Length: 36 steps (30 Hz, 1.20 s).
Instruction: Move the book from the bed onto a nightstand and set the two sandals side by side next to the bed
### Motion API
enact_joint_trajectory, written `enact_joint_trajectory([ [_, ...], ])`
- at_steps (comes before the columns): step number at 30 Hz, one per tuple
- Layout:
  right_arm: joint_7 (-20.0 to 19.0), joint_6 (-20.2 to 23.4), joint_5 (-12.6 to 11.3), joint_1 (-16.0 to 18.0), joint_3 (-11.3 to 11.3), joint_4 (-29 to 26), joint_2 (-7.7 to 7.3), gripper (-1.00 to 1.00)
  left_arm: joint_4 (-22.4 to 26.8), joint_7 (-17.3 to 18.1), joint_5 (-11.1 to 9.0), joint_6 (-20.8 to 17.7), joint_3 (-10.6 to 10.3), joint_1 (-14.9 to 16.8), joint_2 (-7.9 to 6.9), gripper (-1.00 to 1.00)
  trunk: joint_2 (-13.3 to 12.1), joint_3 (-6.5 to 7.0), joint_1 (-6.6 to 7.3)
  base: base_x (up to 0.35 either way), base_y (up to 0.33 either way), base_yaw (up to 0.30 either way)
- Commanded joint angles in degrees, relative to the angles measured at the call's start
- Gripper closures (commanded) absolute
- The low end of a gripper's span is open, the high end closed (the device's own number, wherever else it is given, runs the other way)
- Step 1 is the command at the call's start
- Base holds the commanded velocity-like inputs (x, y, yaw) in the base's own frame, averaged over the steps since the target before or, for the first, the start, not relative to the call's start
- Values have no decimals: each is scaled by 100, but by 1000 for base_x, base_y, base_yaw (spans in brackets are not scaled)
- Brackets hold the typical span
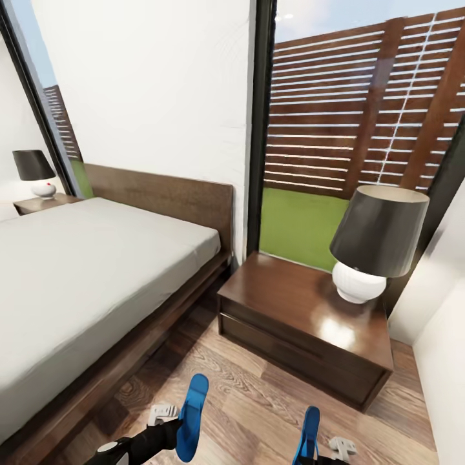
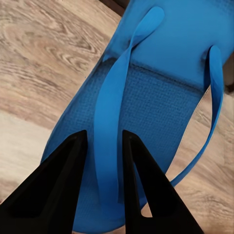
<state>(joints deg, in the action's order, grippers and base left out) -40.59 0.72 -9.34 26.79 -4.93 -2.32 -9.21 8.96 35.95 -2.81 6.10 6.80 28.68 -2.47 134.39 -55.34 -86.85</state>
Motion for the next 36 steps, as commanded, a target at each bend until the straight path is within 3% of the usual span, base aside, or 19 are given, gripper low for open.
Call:
enact_joint_trajectory([
  [1, -19, 7, 8, 2, -44, 3, -2, 100, -9, 17, -26, 5, 14, 6, 2, 100, 2, -5, 1, 0, 0, 292],
  [10, -19, 7, 9, 1, -43, 3, -1, 100, -15, 11, -26, 22, 14, 6, 42, 100, 2, -5, 1, 0, 0, 292],
  [20, -19, 7, 8, 2, -43, 3, 6, 100, -228, 9, -10, 305, 14, 6, 43, 100, 2, -5, 1, 0, 0, 292],
  [36, -19, 7, 10, 2, -43, 3, 8, 100, -245, 13, -25, 330, 14, 6, 39, 100, 2, -5, 1, 0, 0, 292],
])
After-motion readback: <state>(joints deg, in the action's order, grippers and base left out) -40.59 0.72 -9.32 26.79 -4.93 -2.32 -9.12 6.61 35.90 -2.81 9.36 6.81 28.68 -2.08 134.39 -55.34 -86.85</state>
